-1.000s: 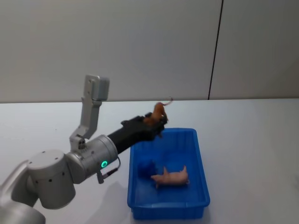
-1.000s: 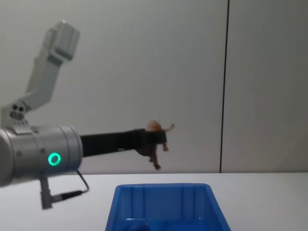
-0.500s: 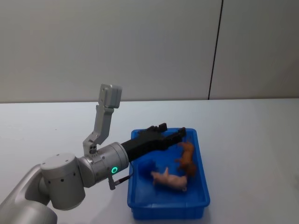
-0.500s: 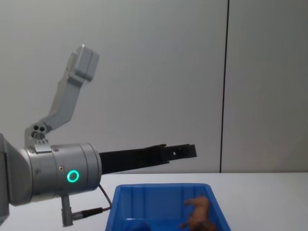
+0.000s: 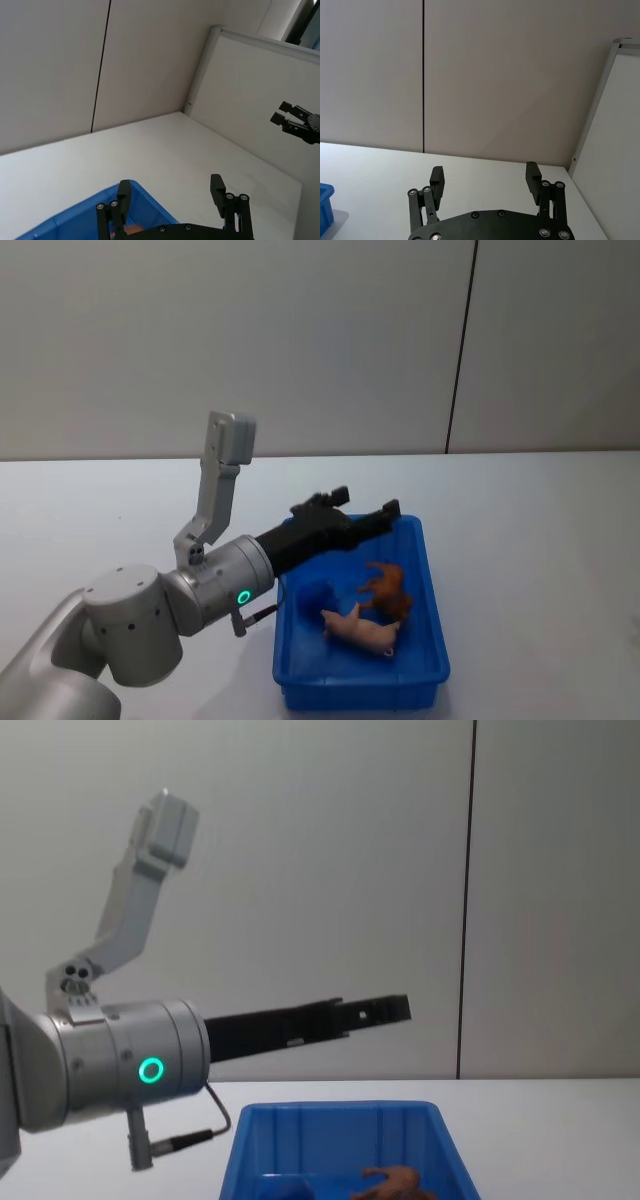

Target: Pick up the two dolls from the table and place them into the box.

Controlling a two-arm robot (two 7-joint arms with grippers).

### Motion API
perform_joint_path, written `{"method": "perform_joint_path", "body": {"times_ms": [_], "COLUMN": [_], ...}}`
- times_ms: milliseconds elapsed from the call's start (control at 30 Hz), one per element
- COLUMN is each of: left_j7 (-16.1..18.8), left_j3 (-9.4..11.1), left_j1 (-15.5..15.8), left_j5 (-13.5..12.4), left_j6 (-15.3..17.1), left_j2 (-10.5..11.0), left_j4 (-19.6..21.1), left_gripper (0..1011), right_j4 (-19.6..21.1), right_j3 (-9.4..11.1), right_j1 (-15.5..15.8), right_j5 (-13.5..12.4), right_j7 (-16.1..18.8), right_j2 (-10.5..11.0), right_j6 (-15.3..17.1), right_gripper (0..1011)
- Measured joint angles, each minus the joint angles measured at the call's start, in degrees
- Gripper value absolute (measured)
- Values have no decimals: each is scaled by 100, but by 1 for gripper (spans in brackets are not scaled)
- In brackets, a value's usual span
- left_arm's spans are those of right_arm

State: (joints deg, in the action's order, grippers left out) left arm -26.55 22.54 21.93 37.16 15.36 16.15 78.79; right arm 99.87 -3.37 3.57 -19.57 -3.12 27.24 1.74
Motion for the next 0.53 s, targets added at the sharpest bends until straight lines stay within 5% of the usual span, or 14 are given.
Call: {"method": "perform_joint_path", "body": {"times_ms": [533], "left_j7": [580], "left_j3": [-93], "left_j1": [-173], "left_j5": [-405], "left_j6": [-883], "left_j2": [173], "left_j4": [606], "left_gripper": [1001], "right_j4": [0], "right_j3": [0], "right_j1": [0], "right_j5": [0], "right_j7": [0], "right_j2": [0], "right_j6": [0], "right_gripper": [1001]}}
